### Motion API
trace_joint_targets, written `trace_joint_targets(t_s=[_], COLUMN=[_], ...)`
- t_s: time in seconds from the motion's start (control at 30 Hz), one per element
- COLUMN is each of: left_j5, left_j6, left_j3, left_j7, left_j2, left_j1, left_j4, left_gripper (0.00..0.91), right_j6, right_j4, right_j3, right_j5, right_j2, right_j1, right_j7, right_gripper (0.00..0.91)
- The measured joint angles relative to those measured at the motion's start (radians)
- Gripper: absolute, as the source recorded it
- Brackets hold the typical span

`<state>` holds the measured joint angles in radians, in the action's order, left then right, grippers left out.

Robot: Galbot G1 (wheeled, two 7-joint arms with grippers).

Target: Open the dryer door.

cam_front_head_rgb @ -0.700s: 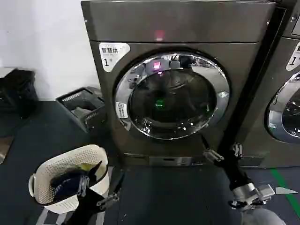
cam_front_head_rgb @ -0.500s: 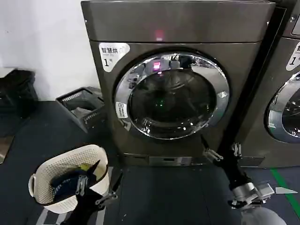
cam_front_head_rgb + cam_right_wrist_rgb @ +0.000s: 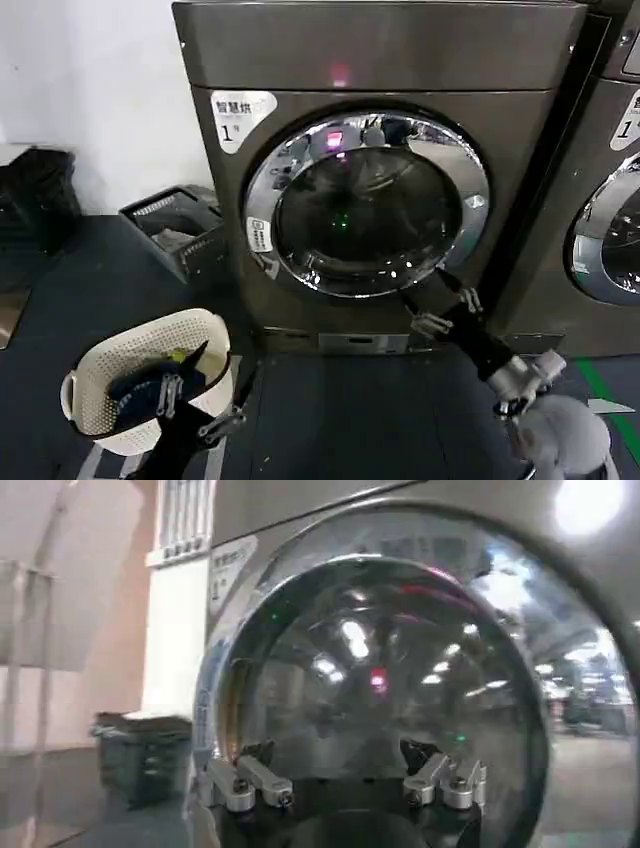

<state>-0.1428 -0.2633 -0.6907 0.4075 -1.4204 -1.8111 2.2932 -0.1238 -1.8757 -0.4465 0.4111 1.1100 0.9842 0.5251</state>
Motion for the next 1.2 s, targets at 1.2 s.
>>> trace_joint_targets(t_s=[1.2], left_j5=[0.045], left_j6=[0.111], left_j3=[-0.037], left_j7=[-0.012], left_j2=[-0.055], left_j1=[-0.011], left_j4=[0.023], left_gripper=[0.907], right_j6=[-0.019], right_j4=[0.533], right_j3=[0.519], right_j5=[0.058], right_j2=[0.234], right_j1=[-0.578], right_j7=[0.038], right_gripper=[0.907])
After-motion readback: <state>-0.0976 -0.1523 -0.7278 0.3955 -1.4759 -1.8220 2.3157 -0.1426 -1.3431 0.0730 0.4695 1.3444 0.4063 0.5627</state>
